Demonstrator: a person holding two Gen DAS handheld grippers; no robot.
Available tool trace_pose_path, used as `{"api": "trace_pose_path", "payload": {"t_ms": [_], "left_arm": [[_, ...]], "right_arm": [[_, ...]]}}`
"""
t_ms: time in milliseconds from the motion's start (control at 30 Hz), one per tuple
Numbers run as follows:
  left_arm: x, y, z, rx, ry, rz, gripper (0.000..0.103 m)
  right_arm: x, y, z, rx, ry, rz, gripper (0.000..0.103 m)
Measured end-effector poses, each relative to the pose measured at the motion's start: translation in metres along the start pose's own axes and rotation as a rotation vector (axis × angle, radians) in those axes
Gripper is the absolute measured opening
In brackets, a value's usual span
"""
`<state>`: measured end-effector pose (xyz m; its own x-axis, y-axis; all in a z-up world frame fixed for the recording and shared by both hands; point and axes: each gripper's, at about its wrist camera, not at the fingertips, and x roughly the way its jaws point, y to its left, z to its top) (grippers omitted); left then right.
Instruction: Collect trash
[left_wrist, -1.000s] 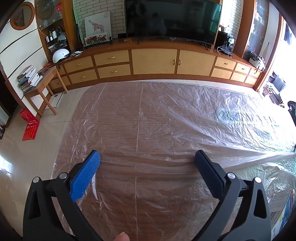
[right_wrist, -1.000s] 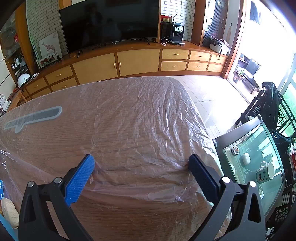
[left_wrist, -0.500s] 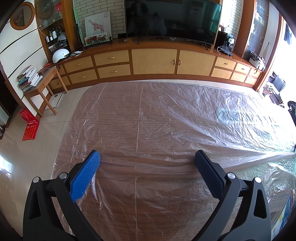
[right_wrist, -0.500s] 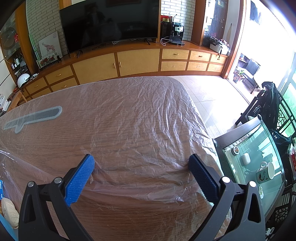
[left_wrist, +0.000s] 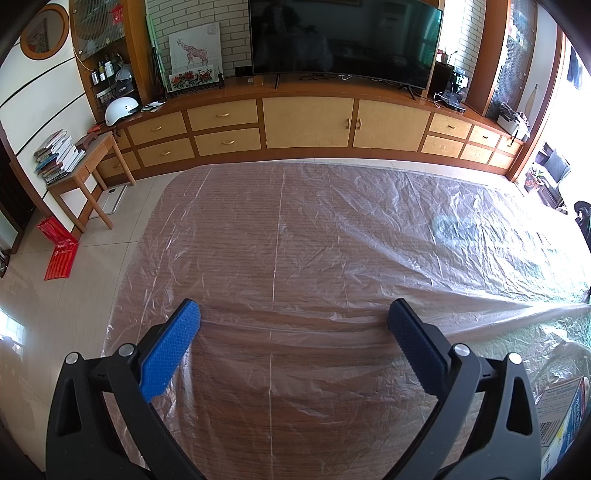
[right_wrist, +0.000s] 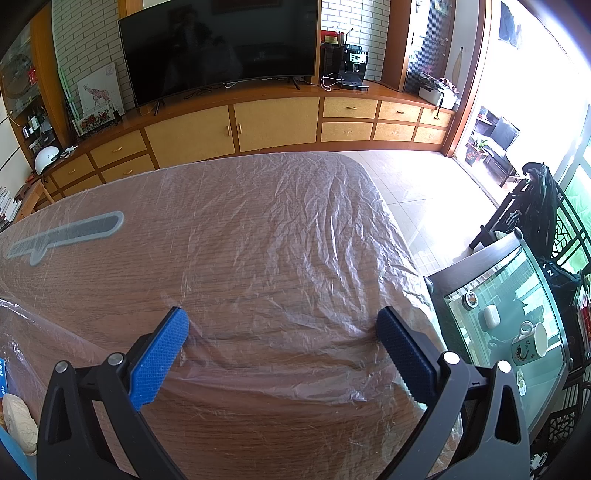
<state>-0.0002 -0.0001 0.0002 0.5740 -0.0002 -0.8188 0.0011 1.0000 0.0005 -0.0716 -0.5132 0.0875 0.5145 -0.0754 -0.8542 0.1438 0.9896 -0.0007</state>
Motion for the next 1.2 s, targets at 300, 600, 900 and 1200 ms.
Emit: {"api": "trace_pose_path", "payload": {"t_ms": [300,600,900,1200], "left_arm": [[0.0002,0.0002,0.0001,0.000,0.000,0.000,0.102],[0.0003,0.0002,0.0001,0.000,0.000,0.000,0.102],[0.0002,0.0001,0.0001,0.000,0.000,0.000,0.102],[0.0002,0.0001,0.0000,0.000,0.000,0.000,0.102]], "right_arm": [[-0.0007,-0.0024,-0.0004,0.000,0.000,0.000,0.099],[-0.0008,-0.0023,-0.0003,0.000,0.000,0.000,0.099],[-0.0010,-0.0030,-0.0006,0.000,0.000,0.001,0.099],[-0.0011,-0.0056,-0.0008,0.000,0.000,0.000,0.099]]}}
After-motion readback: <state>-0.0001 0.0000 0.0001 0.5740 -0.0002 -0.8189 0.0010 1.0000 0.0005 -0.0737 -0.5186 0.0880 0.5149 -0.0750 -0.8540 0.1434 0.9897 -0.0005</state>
